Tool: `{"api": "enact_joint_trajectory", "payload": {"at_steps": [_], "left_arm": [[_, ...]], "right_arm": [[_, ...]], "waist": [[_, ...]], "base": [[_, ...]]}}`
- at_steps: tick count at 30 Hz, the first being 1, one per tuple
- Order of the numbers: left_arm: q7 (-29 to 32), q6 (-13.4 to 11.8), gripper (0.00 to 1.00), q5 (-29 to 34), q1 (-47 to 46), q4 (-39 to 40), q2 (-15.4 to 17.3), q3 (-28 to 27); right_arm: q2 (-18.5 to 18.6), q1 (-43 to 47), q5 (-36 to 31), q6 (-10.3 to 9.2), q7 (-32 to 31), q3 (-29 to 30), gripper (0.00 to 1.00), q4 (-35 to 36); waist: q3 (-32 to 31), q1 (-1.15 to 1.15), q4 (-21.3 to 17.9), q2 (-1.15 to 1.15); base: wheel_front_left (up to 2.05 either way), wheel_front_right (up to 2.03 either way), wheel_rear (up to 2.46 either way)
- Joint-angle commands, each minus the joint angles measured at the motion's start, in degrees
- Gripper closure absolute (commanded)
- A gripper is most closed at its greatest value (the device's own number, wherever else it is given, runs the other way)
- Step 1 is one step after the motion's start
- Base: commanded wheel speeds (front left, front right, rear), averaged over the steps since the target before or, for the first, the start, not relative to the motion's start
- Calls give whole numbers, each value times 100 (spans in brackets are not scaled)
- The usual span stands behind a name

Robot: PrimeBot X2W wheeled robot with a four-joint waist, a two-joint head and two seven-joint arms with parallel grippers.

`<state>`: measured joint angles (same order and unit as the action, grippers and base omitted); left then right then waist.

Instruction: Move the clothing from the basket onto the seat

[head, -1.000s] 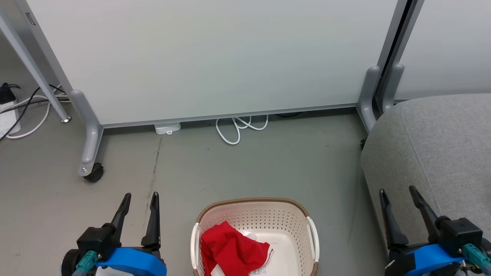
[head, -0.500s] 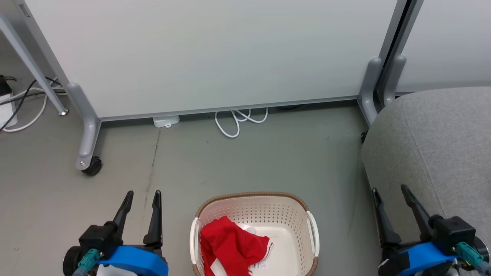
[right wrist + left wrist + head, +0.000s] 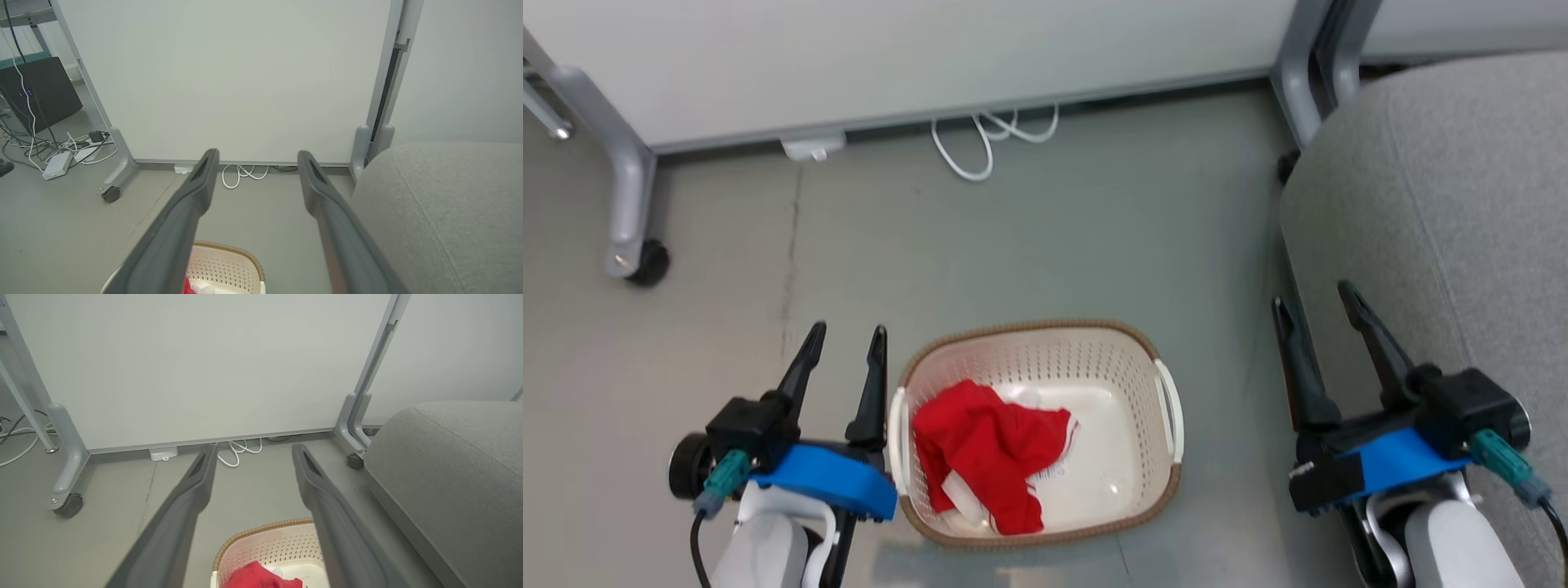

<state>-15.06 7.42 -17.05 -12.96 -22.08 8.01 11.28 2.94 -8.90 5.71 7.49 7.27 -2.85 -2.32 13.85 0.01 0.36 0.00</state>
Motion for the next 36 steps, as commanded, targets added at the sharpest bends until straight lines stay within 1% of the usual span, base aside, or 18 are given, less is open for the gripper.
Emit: {"api": "enact_joint_trajectory", "payload": {"at_steps": [1, 4, 12, 15, 17, 21, 26, 30, 36], "left_arm": [[-18, 7, 0, 29, -165, -45, 33, 36], [-18, 7, 0, 48, -491, -172, 79, 163], [-18, 7, 0, 77, -1429, -750, 350, 589], [-18, 7, 0, 112, -1820, -981, 527, 804], [-18, 7, 0, 116, -2299, -1358, 749, 1175], [-18, 7, 0, 103, -2587, -1774, 988, 1558], [86, 6, 0, 118, -2892, -2223, 1314, 2167], [380, 6, 0, 136, -3102, -2470, 1618, 2699], [830, 6, 0, 81, -3423, -2619, 2087, 3477]], "right_arm": [[-7, -154, -8, 1, 30, -58, 0, 33], [-8, -467, -54, 1, 60, -242, 0, 100], [-9, -1158, -55, 1, 134, -597, 0, 292], [-9, -1374, 0, 1, 188, -735, 0, 413], [-9, -1509, 69, 1, 287, -895, 0, 471], [-10, -1596, 226, 1, 387, -1058, 0, 436], [-10, -1673, 448, 1, 537, -1267, 0, 338], [-10, -1723, 652, 1, 660, -1389, 0, 260], [-10, -1803, 906, 1, 765, -1506, 0, 110]], "waist": [[540, -1, -257, 0], [1010, -1, -439, 0], [2175, -1, -917, 0], [2581, -1, -1100, 0], [2956, -1, -1302, 0], [3219, -1, -1497, 0], [3474, -1, -1724, 0], [3659, -1, -1913, 0], [3823, -1, -2140, 0]], "base": [[0, 0, 0], [0, 0, 0], [0, 0, 0], [0, 0, 0], [0, 0, 0], [0, 0, 0], [0, 0, 0], [0, 0, 0], [0, 0, 0]]}}
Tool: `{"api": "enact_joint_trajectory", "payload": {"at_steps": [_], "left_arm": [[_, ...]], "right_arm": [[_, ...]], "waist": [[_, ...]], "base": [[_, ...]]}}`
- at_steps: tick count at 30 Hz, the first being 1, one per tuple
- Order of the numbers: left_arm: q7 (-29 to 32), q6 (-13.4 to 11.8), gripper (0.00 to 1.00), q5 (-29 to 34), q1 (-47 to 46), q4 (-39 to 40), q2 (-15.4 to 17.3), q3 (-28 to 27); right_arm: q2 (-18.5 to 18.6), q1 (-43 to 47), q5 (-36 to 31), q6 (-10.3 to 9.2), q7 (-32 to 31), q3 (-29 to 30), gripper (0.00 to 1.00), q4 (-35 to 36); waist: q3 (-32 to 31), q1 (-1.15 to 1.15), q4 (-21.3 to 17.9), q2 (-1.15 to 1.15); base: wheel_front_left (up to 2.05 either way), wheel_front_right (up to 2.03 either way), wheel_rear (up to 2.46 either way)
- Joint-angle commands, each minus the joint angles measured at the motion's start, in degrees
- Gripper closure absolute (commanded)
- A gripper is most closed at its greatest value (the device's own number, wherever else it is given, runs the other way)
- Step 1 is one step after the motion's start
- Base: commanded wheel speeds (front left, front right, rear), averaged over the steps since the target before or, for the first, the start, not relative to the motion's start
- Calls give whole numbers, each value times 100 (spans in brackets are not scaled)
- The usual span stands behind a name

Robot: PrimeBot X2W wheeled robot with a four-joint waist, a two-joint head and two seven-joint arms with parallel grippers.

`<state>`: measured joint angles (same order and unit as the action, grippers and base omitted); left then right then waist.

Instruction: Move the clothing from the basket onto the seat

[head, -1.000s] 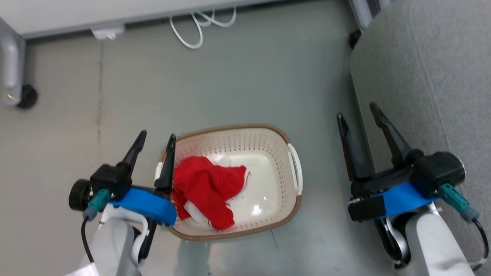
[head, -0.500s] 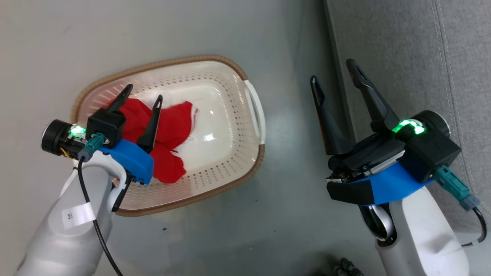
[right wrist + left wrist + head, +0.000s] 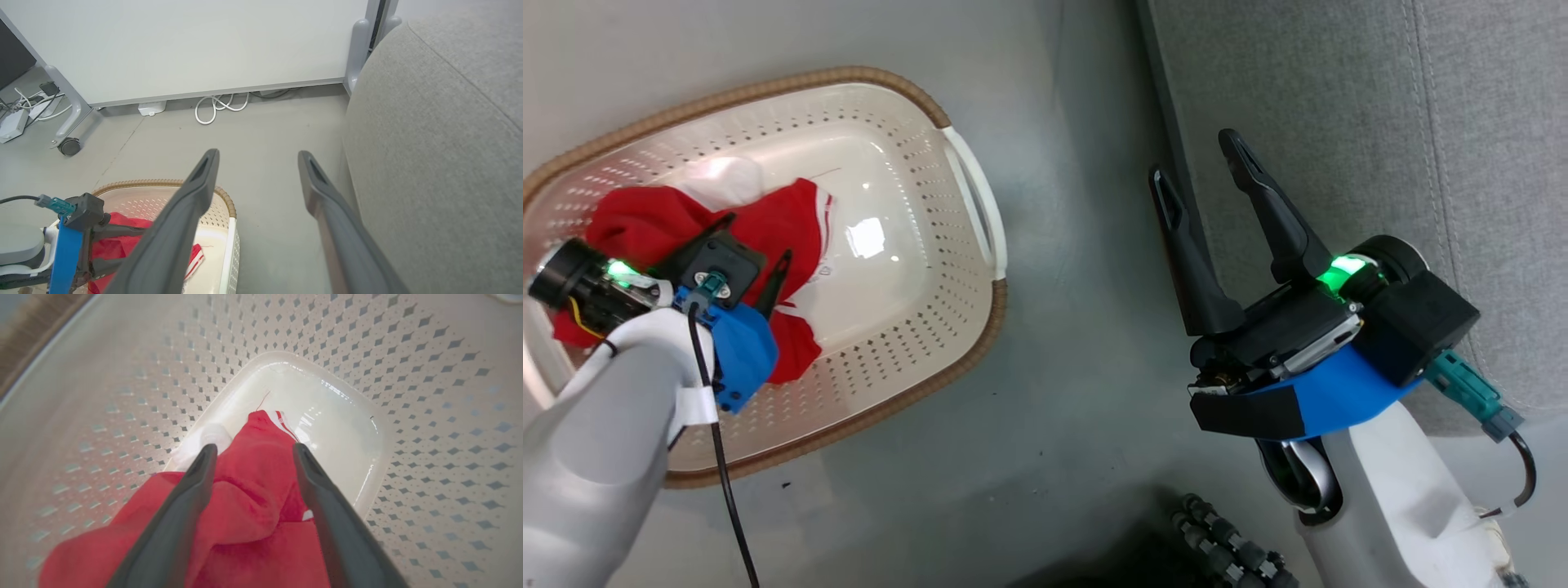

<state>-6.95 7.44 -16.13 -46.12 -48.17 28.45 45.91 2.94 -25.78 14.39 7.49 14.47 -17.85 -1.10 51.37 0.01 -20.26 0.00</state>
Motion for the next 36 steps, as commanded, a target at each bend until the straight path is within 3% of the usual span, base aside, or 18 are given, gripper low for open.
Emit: {"api": "enact_joint_trajectory", "payload": {"at_steps": [1, 16, 26, 28, 29, 36], "left_arm": [[106, 4, 0, 3, -166, -23, 119, 142], [1866, 4, 0, 146, -747, -31, 778, 1891], [2386, -158, 0, 257, -848, -62, 858, 2068], [2434, -169, 71, 240, -859, -21, 826, 2084], [2438, -168, 100, 224, -859, 0, 810, 2086], [2530, -143, 100, 59, -791, 97, 728, 2062]], "right_arm": [[-10, -126, 72, 1, 52, -20, 0, -35], [-9, -138, 444, 1, 80, -160, 0, 30], [-9, -53, 540, 1, 81, -199, 0, 98], [-9, -50, 551, 1, 81, -183, 0, 93], [-9, -45, 559, 1, 81, -176, 0, 92], [-9, -38, 581, 1, 81, -163, 0, 96]], "waist": [[90, -1, -110, 0], [173, -1, -391, 0], [218, -1, -475, 0], [216, -1, -481, 0], [211, -1, -480, 0], [161, -1, -461, 0]], "base": [[0, 0, 0], [0, 0, 0], [0, 0, 0], [0, 0, 0], [0, 0, 0], [0, 0, 0]]}}
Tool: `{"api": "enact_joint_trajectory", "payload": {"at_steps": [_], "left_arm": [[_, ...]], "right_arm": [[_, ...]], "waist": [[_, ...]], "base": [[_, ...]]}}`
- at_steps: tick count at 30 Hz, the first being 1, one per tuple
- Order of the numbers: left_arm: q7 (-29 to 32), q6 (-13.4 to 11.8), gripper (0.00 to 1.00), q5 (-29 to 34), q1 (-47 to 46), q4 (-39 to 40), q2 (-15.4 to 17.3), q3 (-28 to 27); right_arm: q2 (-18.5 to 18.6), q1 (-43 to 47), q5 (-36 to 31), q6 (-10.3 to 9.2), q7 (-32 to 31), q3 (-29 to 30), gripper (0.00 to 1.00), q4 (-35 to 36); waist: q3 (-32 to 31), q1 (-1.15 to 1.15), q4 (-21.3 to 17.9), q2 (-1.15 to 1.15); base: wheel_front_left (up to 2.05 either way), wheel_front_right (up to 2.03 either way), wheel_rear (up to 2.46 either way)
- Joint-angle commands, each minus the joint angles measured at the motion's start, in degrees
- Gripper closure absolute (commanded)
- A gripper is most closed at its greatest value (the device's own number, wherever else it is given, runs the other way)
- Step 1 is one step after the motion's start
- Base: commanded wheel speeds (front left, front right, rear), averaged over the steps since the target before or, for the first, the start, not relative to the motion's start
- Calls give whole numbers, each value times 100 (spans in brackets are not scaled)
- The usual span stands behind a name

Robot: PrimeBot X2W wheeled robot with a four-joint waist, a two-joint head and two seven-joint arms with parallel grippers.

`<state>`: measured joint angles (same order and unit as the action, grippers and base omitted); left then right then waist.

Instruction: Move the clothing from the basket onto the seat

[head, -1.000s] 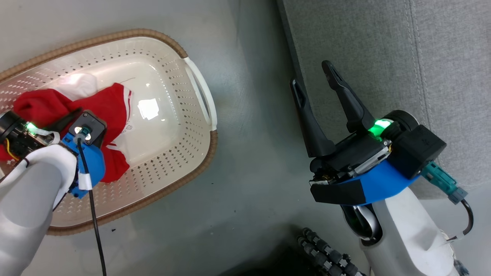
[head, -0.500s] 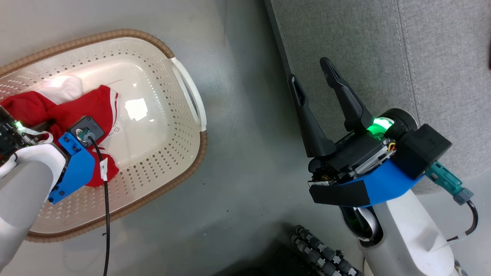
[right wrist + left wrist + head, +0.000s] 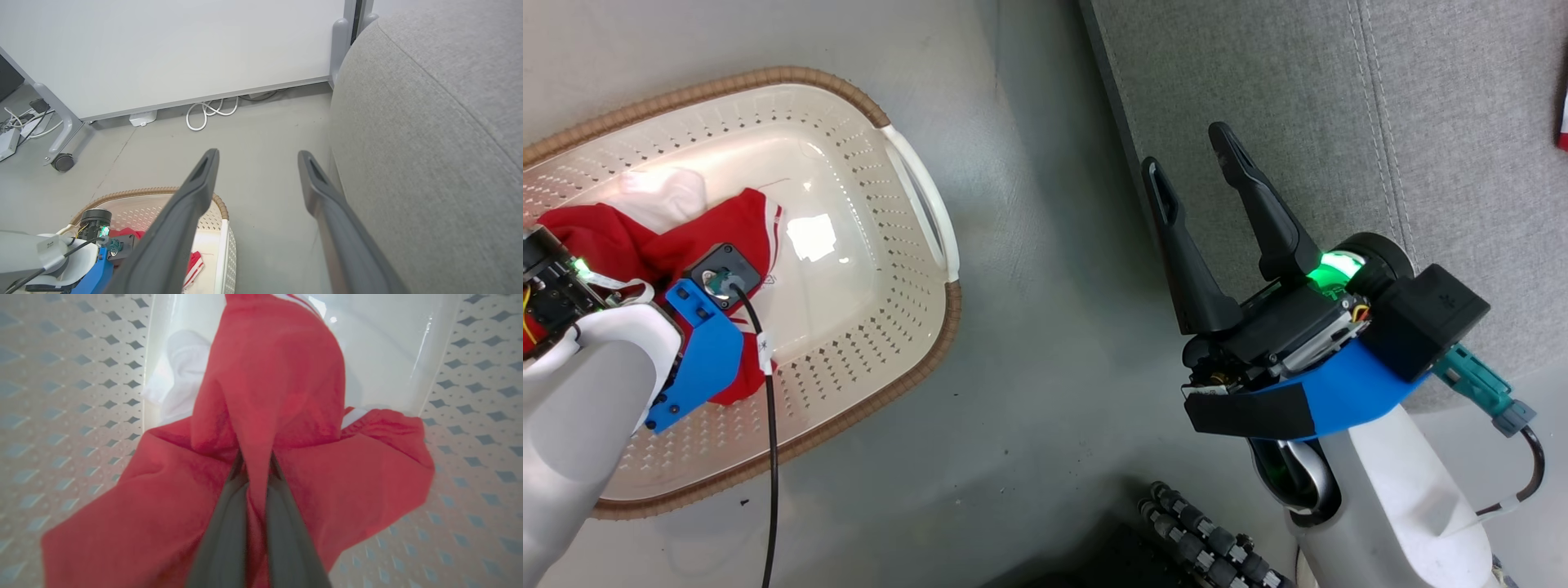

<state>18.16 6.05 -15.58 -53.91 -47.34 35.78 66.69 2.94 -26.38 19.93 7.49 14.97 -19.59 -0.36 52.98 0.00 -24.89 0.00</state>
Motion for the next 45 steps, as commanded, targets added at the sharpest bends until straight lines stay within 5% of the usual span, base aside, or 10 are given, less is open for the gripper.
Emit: {"api": "enact_joint_trajectory", "payload": {"at_steps": [1, 20, 33, 45], "left_arm": [[39, -1, 100, -14, -2, 21, -11, -10], [-384, -52, 100, -500, 234, 130, -340, -119], [-1954, -292, 100, -1405, 837, -327, -1459, -745], [-3209, -94, 100, -1951, 1391, -628, -2464, -1015]], "right_arm": [[-9, 20, 27, 1, 32, 11, 0, 20], [-9, 78, -72, 1, 32, 214, 0, -131], [-7, 386, -457, 1, 31, 569, 0, -449], [-3, 1101, -716, 1, -387, 870, 0, -542]], "waist": [[-8, 0, 4, 0], [-472, 0, 171, 0], [-1804, 0, 873, 0], [-3442, 0, 1610, 0]], "base": [[0, 0, 0], [0, 0, 0], [0, 0, 0], [0, 0, 0]]}}
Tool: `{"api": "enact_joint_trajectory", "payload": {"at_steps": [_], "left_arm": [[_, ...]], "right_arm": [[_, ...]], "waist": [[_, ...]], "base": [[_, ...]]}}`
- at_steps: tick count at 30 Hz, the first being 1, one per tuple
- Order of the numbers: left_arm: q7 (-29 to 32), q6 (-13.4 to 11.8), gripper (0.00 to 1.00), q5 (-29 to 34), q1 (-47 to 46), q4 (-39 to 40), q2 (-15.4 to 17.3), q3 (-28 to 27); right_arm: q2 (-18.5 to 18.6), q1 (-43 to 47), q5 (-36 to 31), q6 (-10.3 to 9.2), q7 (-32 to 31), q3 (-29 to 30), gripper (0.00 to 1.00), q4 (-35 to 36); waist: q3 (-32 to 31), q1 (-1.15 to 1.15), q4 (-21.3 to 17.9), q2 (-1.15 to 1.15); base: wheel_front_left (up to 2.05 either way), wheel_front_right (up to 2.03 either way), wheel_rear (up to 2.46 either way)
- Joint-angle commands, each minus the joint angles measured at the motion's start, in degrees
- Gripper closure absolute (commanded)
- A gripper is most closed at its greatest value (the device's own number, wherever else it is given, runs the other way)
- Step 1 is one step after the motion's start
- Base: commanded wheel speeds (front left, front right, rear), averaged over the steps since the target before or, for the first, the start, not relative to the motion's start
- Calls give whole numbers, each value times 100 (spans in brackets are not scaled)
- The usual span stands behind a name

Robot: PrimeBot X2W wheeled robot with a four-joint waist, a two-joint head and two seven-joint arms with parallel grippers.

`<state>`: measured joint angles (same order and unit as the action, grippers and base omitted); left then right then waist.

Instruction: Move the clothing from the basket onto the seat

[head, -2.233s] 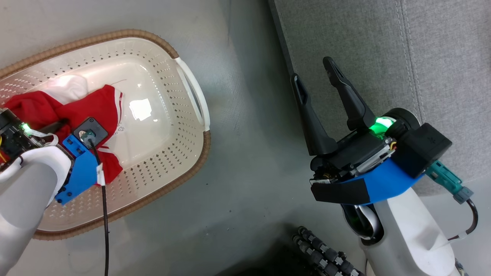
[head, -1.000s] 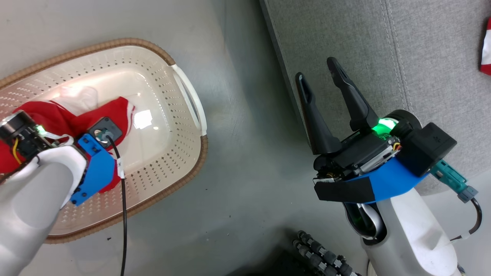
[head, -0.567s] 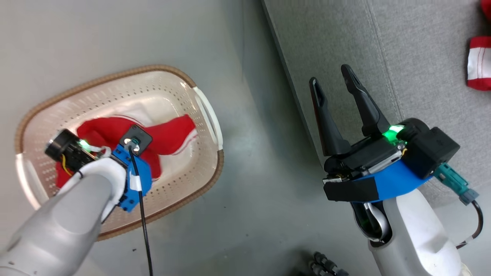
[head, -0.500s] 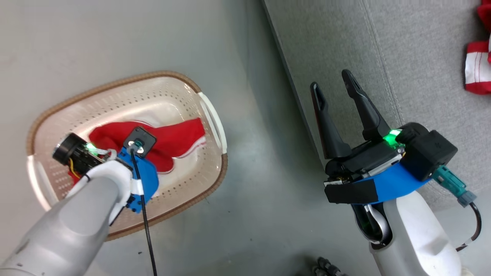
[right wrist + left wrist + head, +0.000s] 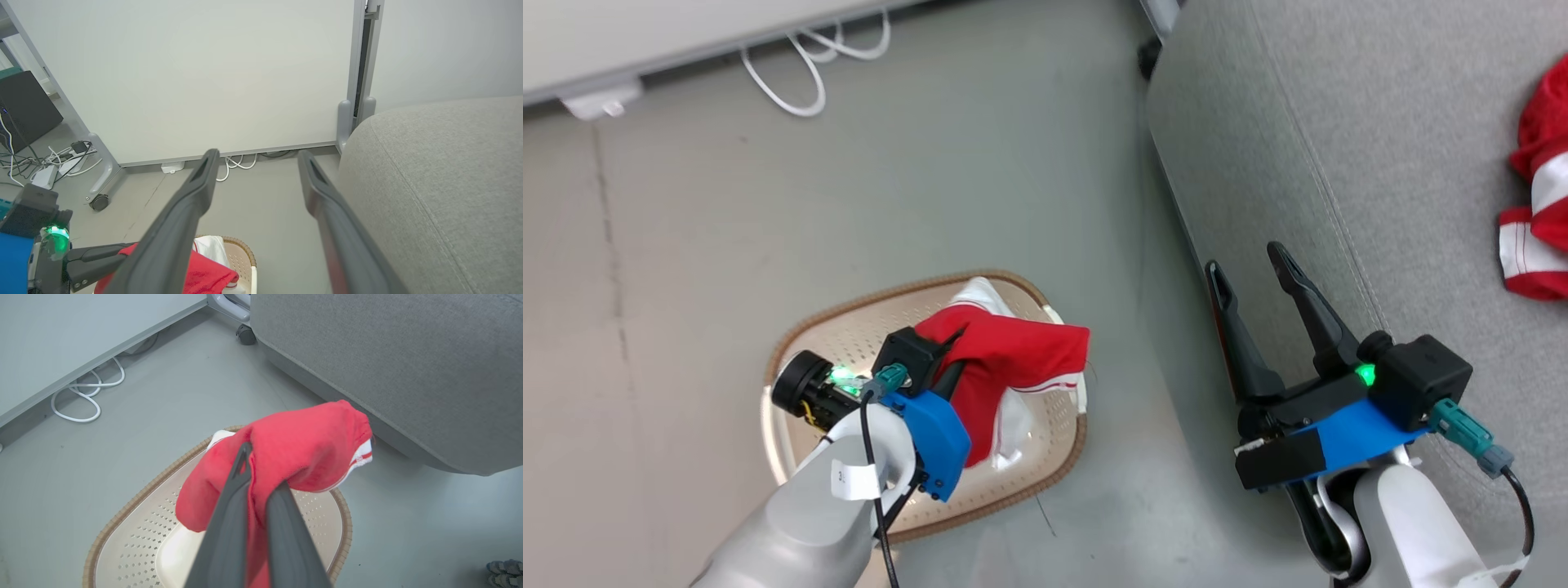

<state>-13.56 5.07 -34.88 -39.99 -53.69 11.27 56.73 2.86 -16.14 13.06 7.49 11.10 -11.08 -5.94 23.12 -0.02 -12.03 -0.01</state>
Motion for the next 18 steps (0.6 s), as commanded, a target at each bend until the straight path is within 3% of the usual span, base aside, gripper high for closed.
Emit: {"api": "enact_joint_trajectory", "payload": {"at_steps": [1, 18], "left_arm": [[-66, 24, 100, -50, 5, 17, -50, -38], [-169, 134, 100, -69, -203, 758, -583, -395]], "right_arm": [[5, 133, -40, 1, -56, 26, 0, 60], [5, 1033, -41, 1, -603, 72, 0, 212]], "waist": [[-543, 2, 357, 1], [-1903, 2, 851, 1]], "base": [[0, 0, 0], [0, 0, 0]]}}
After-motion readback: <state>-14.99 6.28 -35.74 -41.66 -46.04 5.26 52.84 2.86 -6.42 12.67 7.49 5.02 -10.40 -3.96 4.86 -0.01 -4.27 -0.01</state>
